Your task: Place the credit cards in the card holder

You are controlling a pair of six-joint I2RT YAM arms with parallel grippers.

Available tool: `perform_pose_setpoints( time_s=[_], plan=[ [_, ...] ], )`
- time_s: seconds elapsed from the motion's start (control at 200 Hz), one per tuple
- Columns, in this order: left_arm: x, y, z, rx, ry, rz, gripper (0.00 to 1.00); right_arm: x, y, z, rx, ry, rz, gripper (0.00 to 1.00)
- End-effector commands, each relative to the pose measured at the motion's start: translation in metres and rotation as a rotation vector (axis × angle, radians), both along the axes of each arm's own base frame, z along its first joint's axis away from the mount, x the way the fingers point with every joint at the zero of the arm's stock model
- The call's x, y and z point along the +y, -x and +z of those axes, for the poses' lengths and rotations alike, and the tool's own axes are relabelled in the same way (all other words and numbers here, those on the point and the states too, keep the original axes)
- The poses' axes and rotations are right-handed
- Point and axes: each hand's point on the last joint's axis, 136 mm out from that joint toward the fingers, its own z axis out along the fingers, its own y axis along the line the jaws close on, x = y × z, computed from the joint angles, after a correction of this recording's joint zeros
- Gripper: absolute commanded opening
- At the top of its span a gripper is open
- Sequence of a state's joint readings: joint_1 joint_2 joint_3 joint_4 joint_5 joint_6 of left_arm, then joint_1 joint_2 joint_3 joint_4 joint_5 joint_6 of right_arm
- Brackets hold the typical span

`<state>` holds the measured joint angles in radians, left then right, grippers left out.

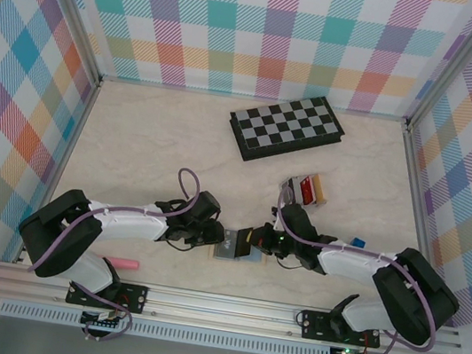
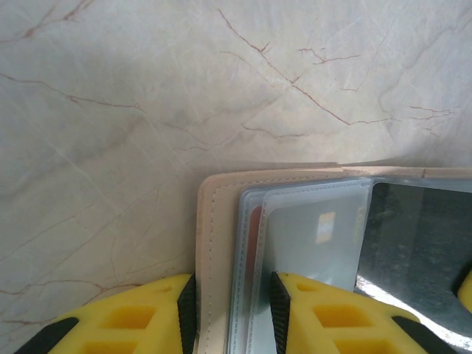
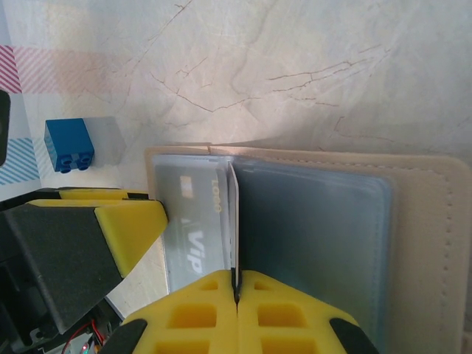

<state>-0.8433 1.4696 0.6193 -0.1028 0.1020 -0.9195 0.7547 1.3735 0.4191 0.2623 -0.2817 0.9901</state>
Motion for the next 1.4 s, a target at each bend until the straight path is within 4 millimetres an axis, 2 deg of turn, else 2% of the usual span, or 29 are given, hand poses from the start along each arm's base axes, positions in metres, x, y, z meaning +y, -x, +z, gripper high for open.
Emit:
perform_pose_setpoints(
  time_s=[0.0,0.295,0.59,0.985,1.24,1.395],
  plan=[
    [-0.01,0.012,-0.011,0.033,0.023,-0.042,0.34,0.01,0.001,0.002,-0.01,-0.023,0.035,0.03],
    [-0.009,0.013,-0.011,0.033,0.02,-0.04,0.34,0.013,0.0,0.011,-0.019,-0.049,0.031,0.02],
    [-0.009,0.011,-0.01,0.024,0.023,-0.037,0.34,0.004,0.011,-0.012,0.038,0.006,0.039,0.02],
    [-0.007,0.01,-0.006,0.01,0.03,-0.026,0.37,0.002,0.019,-0.018,0.081,0.007,0.053,0.02],
    [-0.006,0.012,-0.009,0.017,0.024,-0.026,0.34,-0.007,0.025,-0.02,0.087,0.023,0.039,0.02],
    [-0.008,0.01,-0.008,0.015,0.036,-0.023,0.33,-0.004,0.024,-0.019,0.085,0.0,0.036,0.03]
  ],
)
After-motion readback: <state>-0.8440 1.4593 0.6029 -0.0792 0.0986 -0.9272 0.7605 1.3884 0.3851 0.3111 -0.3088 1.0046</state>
